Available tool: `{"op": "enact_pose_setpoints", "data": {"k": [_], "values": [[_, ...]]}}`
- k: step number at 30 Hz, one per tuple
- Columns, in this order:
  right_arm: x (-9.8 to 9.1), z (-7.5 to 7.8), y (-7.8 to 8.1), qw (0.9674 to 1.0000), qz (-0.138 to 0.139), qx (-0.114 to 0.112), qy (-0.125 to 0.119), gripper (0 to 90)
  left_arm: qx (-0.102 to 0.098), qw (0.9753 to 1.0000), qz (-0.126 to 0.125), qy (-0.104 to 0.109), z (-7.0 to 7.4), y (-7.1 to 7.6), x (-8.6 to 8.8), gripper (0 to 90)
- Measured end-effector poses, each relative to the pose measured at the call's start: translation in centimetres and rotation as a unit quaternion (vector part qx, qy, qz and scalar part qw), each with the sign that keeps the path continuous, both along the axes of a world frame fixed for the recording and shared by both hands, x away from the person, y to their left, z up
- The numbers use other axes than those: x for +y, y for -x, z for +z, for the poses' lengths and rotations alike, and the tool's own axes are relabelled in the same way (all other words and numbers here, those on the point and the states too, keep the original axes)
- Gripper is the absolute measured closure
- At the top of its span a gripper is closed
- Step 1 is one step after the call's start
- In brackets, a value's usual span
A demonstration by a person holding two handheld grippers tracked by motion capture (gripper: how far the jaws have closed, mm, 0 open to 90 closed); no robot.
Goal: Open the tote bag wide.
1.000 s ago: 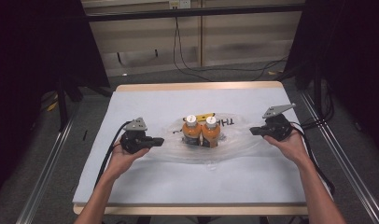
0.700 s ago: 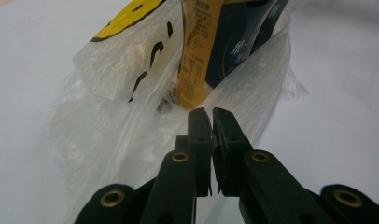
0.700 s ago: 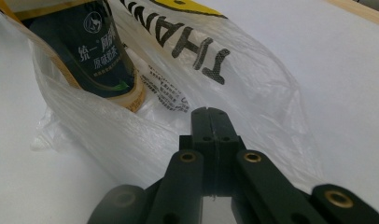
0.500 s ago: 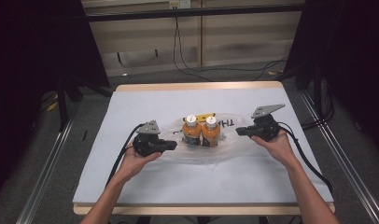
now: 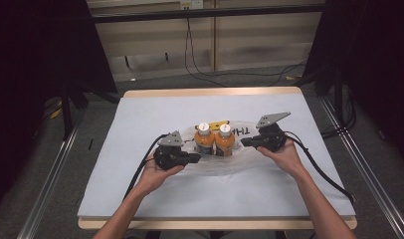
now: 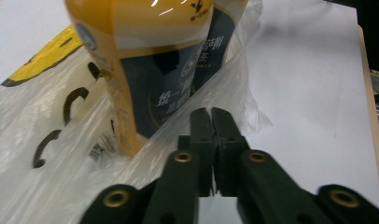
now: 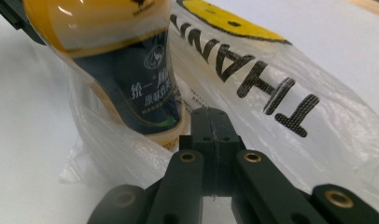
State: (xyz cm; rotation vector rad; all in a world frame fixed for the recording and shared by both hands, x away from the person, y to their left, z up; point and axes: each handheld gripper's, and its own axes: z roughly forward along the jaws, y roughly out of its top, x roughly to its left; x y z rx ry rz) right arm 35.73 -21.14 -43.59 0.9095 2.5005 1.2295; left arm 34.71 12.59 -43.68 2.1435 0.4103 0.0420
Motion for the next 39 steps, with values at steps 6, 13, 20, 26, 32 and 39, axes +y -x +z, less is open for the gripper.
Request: {"op": "enact_pose_setpoints", "data": {"k": [6,13,20,26,32,39], "values": [[0.7,-0.2,0.2,0.9999,0.01,0.001,0.012,90.0,-0.013,0.9999,-0.009,0.005,0.3,0.5,-1.6,90.0],[1.7,-0.3,-0.2,0.9995,0.025,0.0,0.019,90.0,-0.02,0.9997,-0.013,0.007,0.5,0.5,-3.4,89.9],[2.5,-0.4,-1.4,0.9991,0.03,0.002,0.029,90.0,-0.028,0.9996,0.0,0.001,0.1,0.4,-4.8,89.5],[3.0,-1.4,-2.6,0.9988,0.034,0.014,0.033,90.0,-0.028,0.9996,0.002,-0.002,-1.1,0.2,-5.9,90.0],[3.2,-2.2,-3.7,0.9987,0.029,0.023,0.037,90.0,-0.028,0.9989,0.002,-0.037,-2.7,0.6,-6.4,90.0],[3.9,-3.6,-5.0,0.9976,0.025,0.04,0.051,90.0,-0.033,0.9976,0.006,-0.061,-3.9,1.2,-6.1,89.1]]}}
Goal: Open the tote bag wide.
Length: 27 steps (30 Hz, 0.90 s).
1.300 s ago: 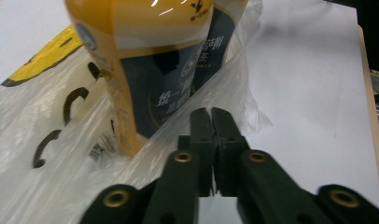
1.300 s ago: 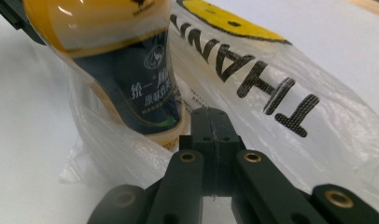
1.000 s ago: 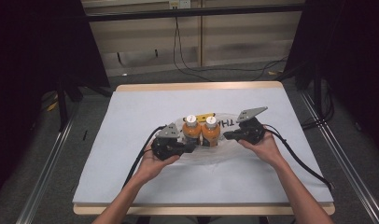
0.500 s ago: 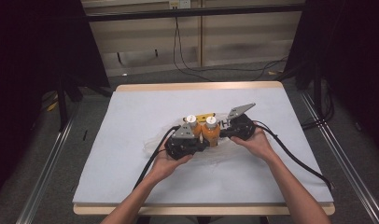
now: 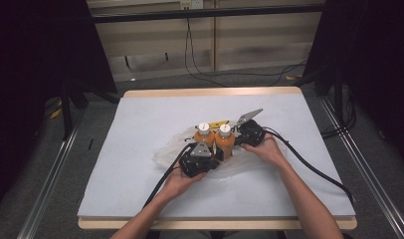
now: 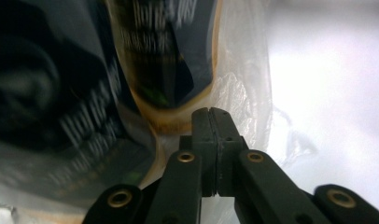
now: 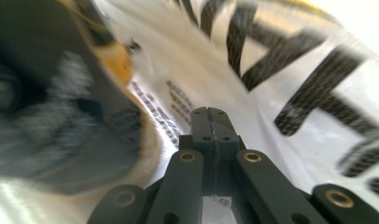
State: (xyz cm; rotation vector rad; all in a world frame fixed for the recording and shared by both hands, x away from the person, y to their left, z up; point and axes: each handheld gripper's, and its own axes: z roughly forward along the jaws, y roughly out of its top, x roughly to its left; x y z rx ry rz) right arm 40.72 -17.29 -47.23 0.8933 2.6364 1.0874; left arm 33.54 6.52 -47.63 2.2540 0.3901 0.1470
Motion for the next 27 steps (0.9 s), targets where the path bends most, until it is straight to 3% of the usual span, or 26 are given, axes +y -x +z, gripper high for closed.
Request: {"op": "enact_pose_setpoints", "data": {"k": [4,9,13,18,21,22,27], "values": [[0.2,-0.7,-0.8,0.9997,-0.003,0.022,0.005,90.0,0.001,0.9998,-0.01,-0.018,-0.6,0.4,-0.3,89.7],[0.6,-0.5,-1.6,0.9996,-0.002,0.02,0.02,90.0,0.009,0.9997,-0.016,-0.018,-0.7,0.5,-0.3,90.0],[1.2,-0.3,-2.1,0.9992,-0.006,0.025,0.031,90.0,0.013,0.9989,-0.037,-0.025,-0.6,1.0,-0.3,90.0],[1.4,-0.5,-2.6,0.9994,-0.007,0.019,0.027,90.0,0.017,0.9987,-0.04,-0.026,-0.6,1.2,-0.3,90.0],[1.7,-0.4,-3.0,0.9992,-0.013,0.022,0.03,90.0,0.017,0.9981,-0.056,-0.022,-0.6,1.7,-0.3,90.0],[1.7,-0.4,-3.2,0.9991,-0.014,0.024,0.031,90.0,0.018,0.9977,-0.058,-0.032,-0.5,1.9,-0.3,90.0],[1.9,-0.4,-4.4,0.9986,-0.023,0.04,0.027,90.0,0.018,0.9968,-0.073,-0.028,-0.5,2.5,-0.2,90.0]]}}
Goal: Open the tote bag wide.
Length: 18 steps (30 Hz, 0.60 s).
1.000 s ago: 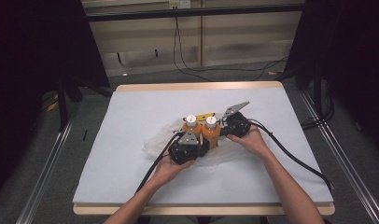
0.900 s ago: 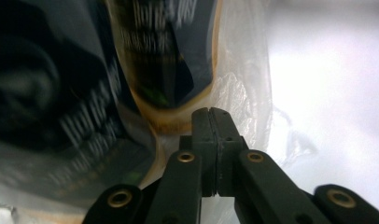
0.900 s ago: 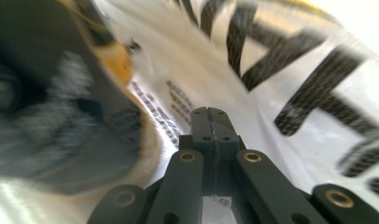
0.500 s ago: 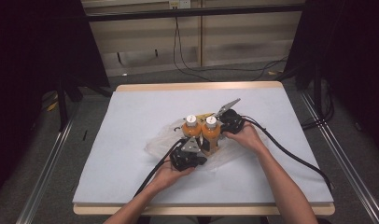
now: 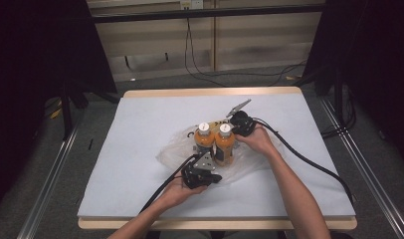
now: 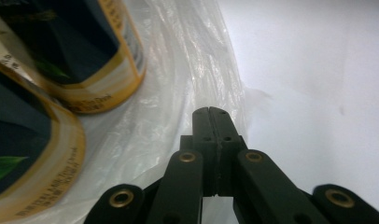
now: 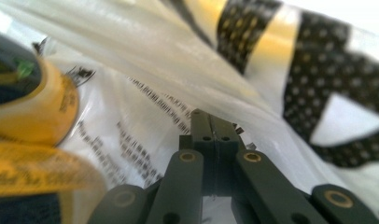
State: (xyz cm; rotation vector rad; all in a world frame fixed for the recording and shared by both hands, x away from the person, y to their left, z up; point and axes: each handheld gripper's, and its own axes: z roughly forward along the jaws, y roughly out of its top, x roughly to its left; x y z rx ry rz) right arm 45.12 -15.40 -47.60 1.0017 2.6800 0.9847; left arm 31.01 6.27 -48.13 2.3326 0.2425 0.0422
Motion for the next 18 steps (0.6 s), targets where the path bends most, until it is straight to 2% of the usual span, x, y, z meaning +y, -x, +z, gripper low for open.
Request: {"op": "enact_pose_setpoints", "data": {"k": [4,7,8,9,10,13,15,18], "values": [[0.3,0.1,-0.9,0.9999,-0.011,0.003,0.011,90.0,0.005,0.9999,-0.004,0.008,-0.1,0.3,0.2,90.0],[0.5,0.2,-1.2,0.9998,-0.015,0.004,0.015,90.0,0.006,1.0,-0.007,0.001,0.0,0.4,0.2,90.0],[0.6,0.2,-1.5,0.9996,-0.02,0.004,0.017,90.0,0.006,0.9999,-0.007,0.011,-0.1,0.6,0.1,90.0],[0.6,0.1,-1.6,0.9996,-0.022,0.0,0.018,90.0,0.006,0.9999,-0.007,0.011,-0.1,0.6,0.1,90.0],[0.7,0.1,-1.6,0.9993,-0.032,0.001,0.018,90.0,0.005,0.9999,-0.013,0.004,0.0,0.7,0.2,90.0],[0.6,0.0,-1.9,0.9992,-0.038,-0.003,0.011,90.0,0.006,0.9998,-0.019,0.007,0.0,0.8,0.2,90.0],[0.6,-0.1,-2.1,0.9986,-0.053,0.003,0.002,90.0,0.011,0.9997,-0.02,0.006,0.0,1.1,0.2,90.0],[0.5,-0.1,-2.2,0.9988,-0.048,-0.001,0.003,90.0,0.011,0.9995,-0.031,-0.003,0.1,1.4,0.3,90.0]]}}
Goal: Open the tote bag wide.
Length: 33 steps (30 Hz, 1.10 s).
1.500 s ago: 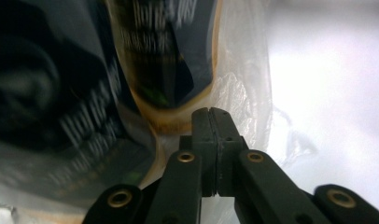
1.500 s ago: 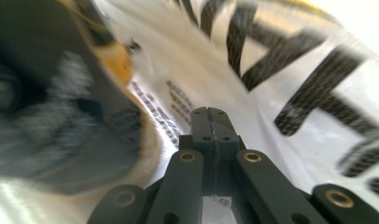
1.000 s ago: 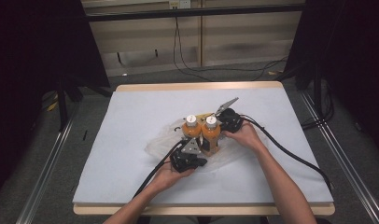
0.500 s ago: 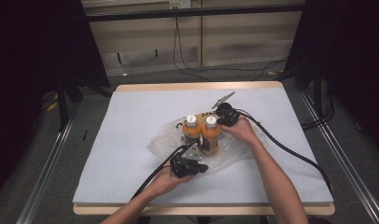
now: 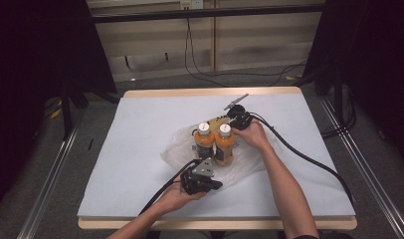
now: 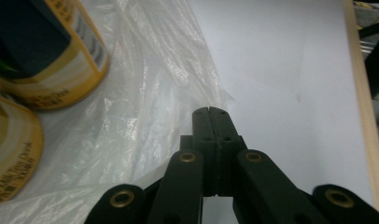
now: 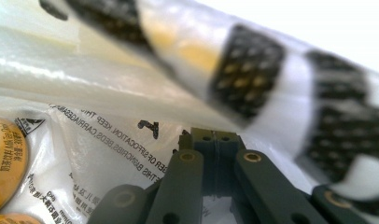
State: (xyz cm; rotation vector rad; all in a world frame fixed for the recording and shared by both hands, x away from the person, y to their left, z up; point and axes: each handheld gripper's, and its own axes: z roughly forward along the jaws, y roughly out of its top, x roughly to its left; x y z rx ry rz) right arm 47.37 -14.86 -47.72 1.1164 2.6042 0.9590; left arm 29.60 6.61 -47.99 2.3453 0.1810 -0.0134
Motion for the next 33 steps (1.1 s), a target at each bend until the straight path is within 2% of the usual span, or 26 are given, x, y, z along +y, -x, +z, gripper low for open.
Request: {"op": "enact_pose_setpoints", "data": {"k": [3,6,7,8,11,13,14,16,17,18,20,22,25,26,30,33], "values": [[0.0,0.0,-0.1,1.0,0.001,-0.002,0.002,90.0,0.002,1.0,-0.005,0.003,0.0,0.2,0.0,90.0],[0.3,0.0,-0.3,0.9995,-0.021,-0.016,0.015,90.0,0.003,0.9999,-0.013,0.004,0.0,0.5,0.0,90.0],[0.3,0.0,-0.3,0.9995,-0.021,-0.016,0.015,90.0,0.003,0.9999,-0.013,0.004,0.0,0.5,0.0,90.0],[0.6,0.0,-0.3,0.9991,-0.025,-0.022,0.025,90.0,0.006,0.9999,-0.015,0.004,0.1,0.5,0.1,90.0],[0.5,0.1,-0.2,0.9991,-0.033,-0.018,0.02,90.0,0.008,0.9998,-0.016,0.003,0.1,0.5,0.1,90.0],[0.4,0.1,-0.1,0.9994,-0.026,-0.016,0.014,90.0,0.009,0.9998,-0.013,0.008,0.3,0.4,0.2,90.0],[0.4,0.3,0.3,0.9998,-0.011,-0.016,0.007,90.0,0.017,0.9997,-0.005,0.018,0.8,0.3,0.6,90.0],[0.5,0.9,0.8,0.9998,-0.004,-0.018,-0.002,90.0,0.011,0.9998,-0.003,0.017,1.0,0.1,0.8,90.0],[0.4,1.2,1.0,0.9997,0.0,-0.02,-0.013,90.0,0.013,0.9994,0.004,0.031,1.1,0.1,0.9,89.9],[0.3,1.5,1.3,0.9996,0.001,-0.02,-0.021,90.0,0.015,0.9993,0.007,0.032,1.3,0.0,1.1,89.3],[0.1,1.9,1.8,0.9991,0.012,-0.022,-0.033,90.0,0.017,0.9986,0.014,0.048,1.6,-0.1,1.4,89.2],[0.0,2.2,2.4,0.9991,0.019,-0.026,-0.027,90.0,0.015,0.9983,0.018,0.054,2.0,-0.2,1.6,89.4],[-0.2,2.7,3.3,0.9987,0.024,-0.031,-0.033,90.0,0.015,0.9971,0.021,0.072,2.6,-0.4,2.0,90.0],[-0.3,2.9,3.6,0.9981,0.03,-0.037,-0.04,90.0,0.013,0.9972,0.026,0.07,2.9,-0.5,2.2,90.0],[-0.6,3.5,5.0,0.9973,0.037,-0.048,-0.041,90.0,0.018,0.9944,0.038,0.097,3.5,-1.1,2.9,90.0],[-1.2,4.0,5.9,0.9963,0.04,-0.059,-0.047,90.0,0.01,0.9931,0.049,0.106,4.4,-1.3,3.6,90.0]]}}
